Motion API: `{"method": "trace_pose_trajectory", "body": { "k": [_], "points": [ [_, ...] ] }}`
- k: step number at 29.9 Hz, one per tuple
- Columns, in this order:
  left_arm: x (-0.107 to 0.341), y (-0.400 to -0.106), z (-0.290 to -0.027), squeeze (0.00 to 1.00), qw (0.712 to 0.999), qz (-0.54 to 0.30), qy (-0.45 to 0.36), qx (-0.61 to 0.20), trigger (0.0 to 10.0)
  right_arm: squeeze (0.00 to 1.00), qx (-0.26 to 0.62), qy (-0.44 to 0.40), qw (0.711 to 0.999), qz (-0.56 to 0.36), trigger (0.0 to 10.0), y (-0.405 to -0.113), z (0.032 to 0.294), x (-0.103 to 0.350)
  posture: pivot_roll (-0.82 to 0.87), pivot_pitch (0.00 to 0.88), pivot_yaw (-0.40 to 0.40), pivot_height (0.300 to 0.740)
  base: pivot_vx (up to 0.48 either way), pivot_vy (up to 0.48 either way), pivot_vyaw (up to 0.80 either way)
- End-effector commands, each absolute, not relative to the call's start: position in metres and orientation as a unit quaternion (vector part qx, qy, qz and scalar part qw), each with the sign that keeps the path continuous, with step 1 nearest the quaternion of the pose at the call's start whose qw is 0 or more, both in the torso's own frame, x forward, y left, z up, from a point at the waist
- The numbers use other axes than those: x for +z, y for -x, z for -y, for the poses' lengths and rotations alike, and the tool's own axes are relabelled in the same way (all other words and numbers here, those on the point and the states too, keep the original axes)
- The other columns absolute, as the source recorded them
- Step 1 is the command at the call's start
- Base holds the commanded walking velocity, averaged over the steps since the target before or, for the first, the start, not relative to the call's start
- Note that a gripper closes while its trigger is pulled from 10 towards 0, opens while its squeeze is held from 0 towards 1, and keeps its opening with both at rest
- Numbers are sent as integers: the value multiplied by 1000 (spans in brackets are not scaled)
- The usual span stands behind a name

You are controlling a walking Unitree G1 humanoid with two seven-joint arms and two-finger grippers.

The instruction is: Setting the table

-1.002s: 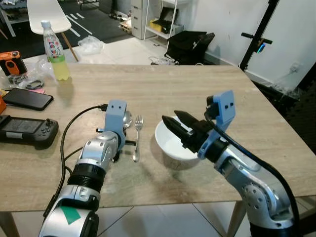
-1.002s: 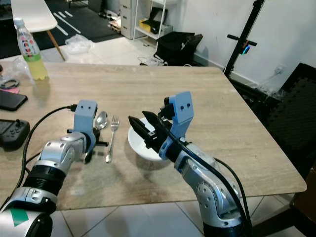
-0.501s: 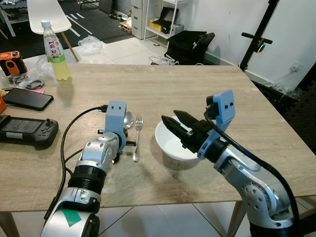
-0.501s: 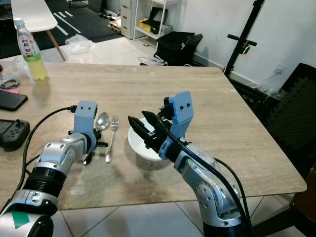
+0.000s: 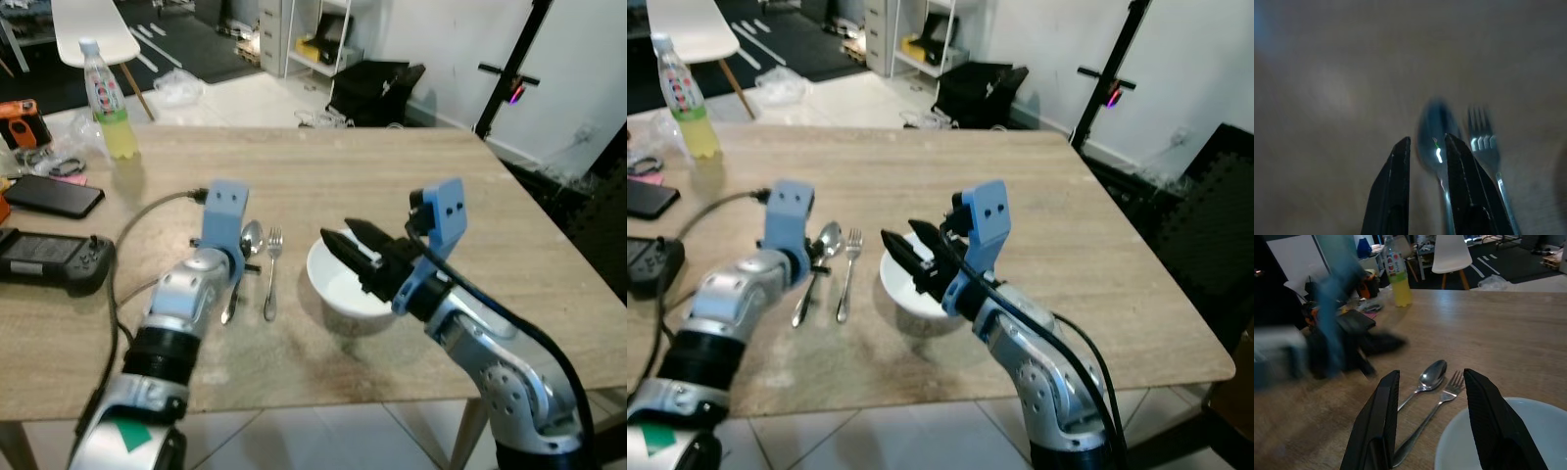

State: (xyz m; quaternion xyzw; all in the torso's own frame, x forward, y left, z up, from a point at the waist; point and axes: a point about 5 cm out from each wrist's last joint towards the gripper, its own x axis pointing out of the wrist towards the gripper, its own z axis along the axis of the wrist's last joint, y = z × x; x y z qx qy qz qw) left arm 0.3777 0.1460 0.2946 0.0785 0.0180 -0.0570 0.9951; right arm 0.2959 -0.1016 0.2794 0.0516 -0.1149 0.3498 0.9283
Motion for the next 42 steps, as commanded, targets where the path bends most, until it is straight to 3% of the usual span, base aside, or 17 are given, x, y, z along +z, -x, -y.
{"method": "trace_pose_trajectory", "body": {
  "k": [1,6,12,15,17,25,30,31,32,42],
  "points": [
    [300,-370,-146,0,993,-21,-84,-84,10000,0,348,-56,927,124,10000,-292,105,280,173,172,-4,740,0,0,0],
    [306,-329,-155,0,970,69,-119,-202,10000,0,180,-83,964,177,10000,-303,140,286,183,159,-32,740,0,0,0],
    [283,-310,-168,0,967,50,-114,-224,10000,0,75,-65,985,140,10000,-298,161,260,172,154,-47,740,0,0,0],
    [283,-300,-172,0,969,61,-73,-227,10000,0,32,-60,988,140,10000,-283,172,250,160,143,-52,740,0,0,0],
    [275,-292,-183,0,977,65,-45,-199,10000,0,-52,-27,988,145,10000,-260,191,237,147,132,-47,740,0,0,0],
    [236,-269,-187,0,977,15,-55,-206,10000,0,-119,-21,986,118,10000,-229,173,211,114,117,-21,740,0,0,0],
    [236,-277,-181,0,976,21,-52,-210,10000,0,-121,-25,984,126,10000,-240,172,214,106,106,-14,740,0,0,0],
    [239,-291,-186,0,983,33,-123,-133,10000,0,-123,-9,982,146,10000,-253,178,223,99,101,-8,740,0,0,0],
    [239,-291,-186,0,983,33,-123,-133,10000,0,-123,-9,982,146,10000,-253,178,223,99,101,-8,740,0,0,0],
    [234,-291,-175,0,984,27,-50,-171,10000,0,-123,2,979,160,10000,-261,180,227,95,83,-16,740,0,0,0]
  ]
}}
